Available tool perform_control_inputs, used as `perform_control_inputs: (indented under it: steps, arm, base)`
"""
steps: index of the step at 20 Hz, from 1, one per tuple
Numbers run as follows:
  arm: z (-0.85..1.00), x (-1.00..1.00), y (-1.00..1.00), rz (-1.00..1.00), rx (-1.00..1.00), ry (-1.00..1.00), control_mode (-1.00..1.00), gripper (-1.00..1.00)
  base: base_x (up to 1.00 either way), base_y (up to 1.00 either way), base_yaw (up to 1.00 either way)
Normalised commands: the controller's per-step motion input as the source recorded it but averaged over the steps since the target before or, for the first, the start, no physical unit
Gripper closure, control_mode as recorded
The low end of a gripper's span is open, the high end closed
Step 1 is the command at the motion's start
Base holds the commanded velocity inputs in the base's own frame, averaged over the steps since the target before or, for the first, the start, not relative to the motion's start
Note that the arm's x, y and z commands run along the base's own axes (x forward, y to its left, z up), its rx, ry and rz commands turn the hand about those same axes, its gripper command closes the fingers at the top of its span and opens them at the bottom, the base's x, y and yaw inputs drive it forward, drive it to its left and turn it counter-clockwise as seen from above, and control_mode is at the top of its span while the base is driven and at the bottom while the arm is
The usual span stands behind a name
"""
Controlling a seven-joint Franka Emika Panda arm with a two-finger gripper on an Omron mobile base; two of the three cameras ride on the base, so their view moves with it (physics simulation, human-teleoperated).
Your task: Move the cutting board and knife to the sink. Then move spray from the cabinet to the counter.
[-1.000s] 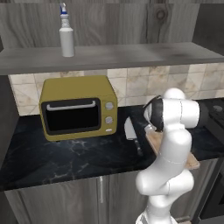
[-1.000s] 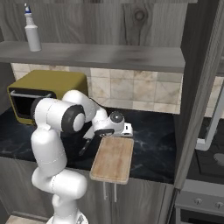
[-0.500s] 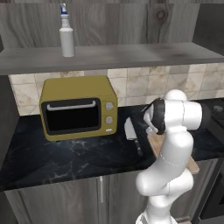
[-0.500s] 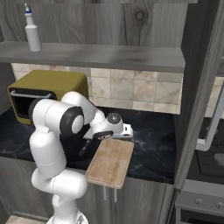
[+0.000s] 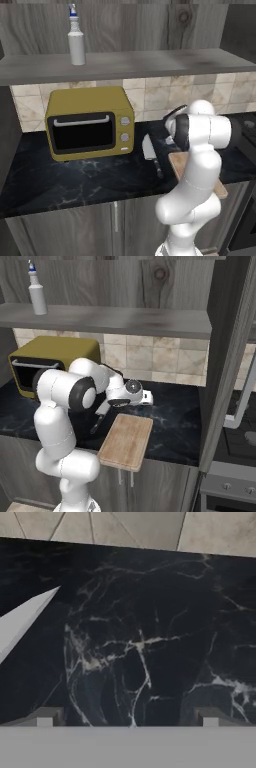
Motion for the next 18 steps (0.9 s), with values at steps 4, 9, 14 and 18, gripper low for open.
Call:
perform_control_inputs:
  steps: [4,9,14,18]
  arm:
    - [0.33,-0.28,-0.06,-0.03,0.04,0.04,-1.00,-1.00]
    - [0.44,-0.33,-0.03,-0.09,0.02,0.12,-1.00,-1.00]
    - [0.64,-0.11,0.00,-0.08,0.00,0.18,-1.00,-1.00]
    - [0.73,-0.08,-0.01,-0.01,0.02,0.20,-1.00,-1.00]
  base:
    - [0.00,0.00,0.00]
    - [0.00,0.00,0.00]
    - [0.00,0.00,0.00]
    - [0.00,0.00,0.00]
